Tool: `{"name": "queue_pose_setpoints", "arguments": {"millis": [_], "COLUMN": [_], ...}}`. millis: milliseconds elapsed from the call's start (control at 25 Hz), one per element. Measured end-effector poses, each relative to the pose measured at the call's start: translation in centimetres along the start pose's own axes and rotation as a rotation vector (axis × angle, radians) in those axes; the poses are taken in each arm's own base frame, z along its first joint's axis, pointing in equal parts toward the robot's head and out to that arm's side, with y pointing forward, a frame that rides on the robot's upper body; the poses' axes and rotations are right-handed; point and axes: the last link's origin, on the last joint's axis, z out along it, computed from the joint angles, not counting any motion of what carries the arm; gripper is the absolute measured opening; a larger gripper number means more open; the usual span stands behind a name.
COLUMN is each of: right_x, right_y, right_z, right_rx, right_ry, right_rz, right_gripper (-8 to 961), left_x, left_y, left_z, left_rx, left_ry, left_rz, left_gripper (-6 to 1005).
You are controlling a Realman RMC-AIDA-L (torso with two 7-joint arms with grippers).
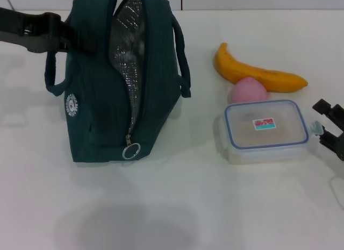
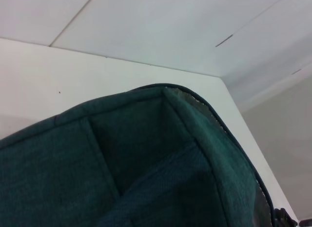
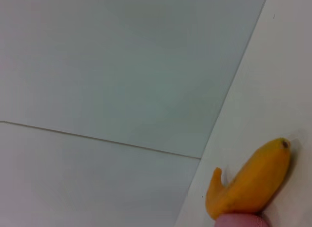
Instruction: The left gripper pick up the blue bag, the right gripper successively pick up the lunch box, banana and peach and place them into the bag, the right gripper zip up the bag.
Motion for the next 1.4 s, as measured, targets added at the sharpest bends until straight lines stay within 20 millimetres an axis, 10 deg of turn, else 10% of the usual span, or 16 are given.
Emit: {"name": "queue_pose_setpoints", "arguments": {"millis": [920,1400], "right_x": [-0.6,-0.4], "right_y": [1.1,0.1], "right_z": [2.6,2.8], "right_rx": [-0.032,0.042], "right_ry": [0.055,0.081], "right_rz": [-0.036,-0.071], "right_gripper": [869,645], "left_x": [-0.3,-0.3], "left_y": [-0.2,-0.2], "left_z": [0.0,-0.1], "left_rx": [-0.001,0.001], "left_ry": [0.001,-0.001], "left_rz": [0.014,0.015], "left_gripper": [42,43]}}
